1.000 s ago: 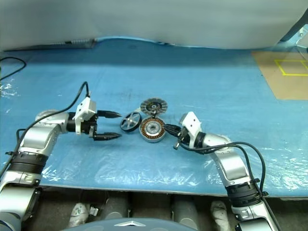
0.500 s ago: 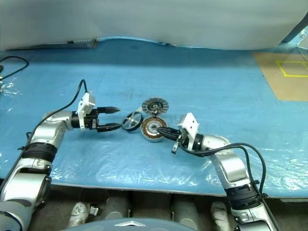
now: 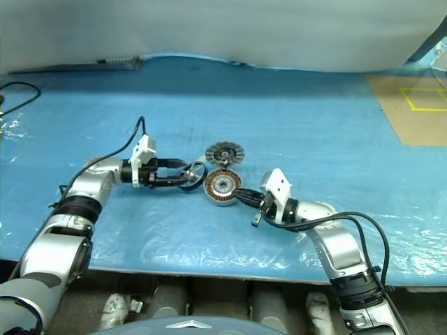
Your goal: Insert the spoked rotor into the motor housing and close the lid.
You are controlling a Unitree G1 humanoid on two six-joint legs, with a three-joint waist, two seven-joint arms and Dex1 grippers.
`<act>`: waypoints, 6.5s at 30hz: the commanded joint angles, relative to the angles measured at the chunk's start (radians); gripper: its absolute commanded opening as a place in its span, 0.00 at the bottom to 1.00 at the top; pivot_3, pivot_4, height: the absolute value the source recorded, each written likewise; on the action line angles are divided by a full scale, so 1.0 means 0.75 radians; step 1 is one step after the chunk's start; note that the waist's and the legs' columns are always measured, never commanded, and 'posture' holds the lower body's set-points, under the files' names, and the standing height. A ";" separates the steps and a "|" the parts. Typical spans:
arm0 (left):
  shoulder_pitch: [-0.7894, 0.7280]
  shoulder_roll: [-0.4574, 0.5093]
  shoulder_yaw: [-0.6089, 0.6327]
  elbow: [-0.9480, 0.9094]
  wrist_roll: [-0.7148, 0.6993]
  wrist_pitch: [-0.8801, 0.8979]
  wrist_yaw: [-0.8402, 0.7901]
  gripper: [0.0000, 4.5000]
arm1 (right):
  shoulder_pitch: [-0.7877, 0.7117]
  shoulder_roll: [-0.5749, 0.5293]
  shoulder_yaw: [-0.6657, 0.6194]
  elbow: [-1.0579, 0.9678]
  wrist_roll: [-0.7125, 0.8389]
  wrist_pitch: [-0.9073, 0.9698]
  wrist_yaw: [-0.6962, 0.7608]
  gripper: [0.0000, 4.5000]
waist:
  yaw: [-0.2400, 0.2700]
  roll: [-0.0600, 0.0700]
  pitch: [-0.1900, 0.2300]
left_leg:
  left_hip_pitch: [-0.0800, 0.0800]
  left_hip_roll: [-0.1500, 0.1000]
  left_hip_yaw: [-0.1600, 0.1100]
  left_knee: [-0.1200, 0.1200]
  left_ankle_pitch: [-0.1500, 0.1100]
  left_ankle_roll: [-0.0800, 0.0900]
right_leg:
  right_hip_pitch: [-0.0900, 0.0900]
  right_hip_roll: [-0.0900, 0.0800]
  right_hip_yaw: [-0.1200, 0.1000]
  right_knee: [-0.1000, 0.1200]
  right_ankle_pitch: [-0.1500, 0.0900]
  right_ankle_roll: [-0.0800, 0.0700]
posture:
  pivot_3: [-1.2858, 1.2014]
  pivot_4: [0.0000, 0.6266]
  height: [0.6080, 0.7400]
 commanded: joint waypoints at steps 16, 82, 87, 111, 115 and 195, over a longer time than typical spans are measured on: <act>0.014 -0.035 -0.053 -0.166 0.060 0.207 0.127 0.71 | -0.040 0.002 0.032 -0.015 -0.029 -0.035 -0.002 0.00 | 0.003 0.000 0.000 | 0.000 0.000 0.000 0.000 0.000 0.000 | 0.000 0.000 0.000 0.000 0.000 0.000 | 0.52 0.24 1.00; -0.189 -0.076 -0.316 -0.425 0.146 0.293 0.004 0.29 | 0.159 0.061 -0.035 0.123 -0.101 -0.348 -0.145 0.00 | 0.000 0.001 0.000 | 0.000 0.000 0.000 -0.001 0.001 0.002 | 0.001 0.000 -0.001 -0.002 0.000 0.000 | 0.52 0.24 1.00; -0.173 -0.060 -0.317 -0.435 0.154 0.303 0.007 0.29 | 0.147 0.064 -0.030 0.138 -0.107 -0.348 -0.138 0.00 | 0.001 0.001 0.000 | 0.000 0.000 0.000 -0.001 0.001 0.002 | 0.001 0.000 -0.001 -0.002 0.000 0.000 | 0.52 0.24 1.00; -0.193 -0.067 -0.350 -0.367 0.194 0.265 -0.030 0.81 | 0.131 0.057 -0.028 0.150 -0.135 -0.337 -0.141 0.00 | 0.000 0.001 0.000 | 0.000 0.000 0.000 -0.001 0.001 0.002 | 0.002 0.000 -0.001 -0.003 0.000 0.000 | 0.52 0.24 1.00; -0.195 -0.073 -0.342 -0.363 0.193 0.260 -0.034 0.99 | 0.137 0.056 -0.028 0.144 -0.135 -0.334 -0.144 0.00 | 0.000 0.001 0.000 | 0.000 0.000 0.000 -0.001 0.001 0.002 | 0.002 0.000 -0.001 -0.003 0.000 0.000 | 0.52 0.24 1.00; 0.878 -0.178 -0.054 -1.205 -0.137 0.096 0.729 0.00 | -0.323 -0.072 -0.047 0.191 -0.058 0.142 -0.016 0.00 | -0.008 0.002 0.000 | 0.010 0.002 0.000 -0.002 -0.002 -0.002 | 0.011 0.001 0.000 -0.005 0.000 0.000 | 0.52 0.24 1.00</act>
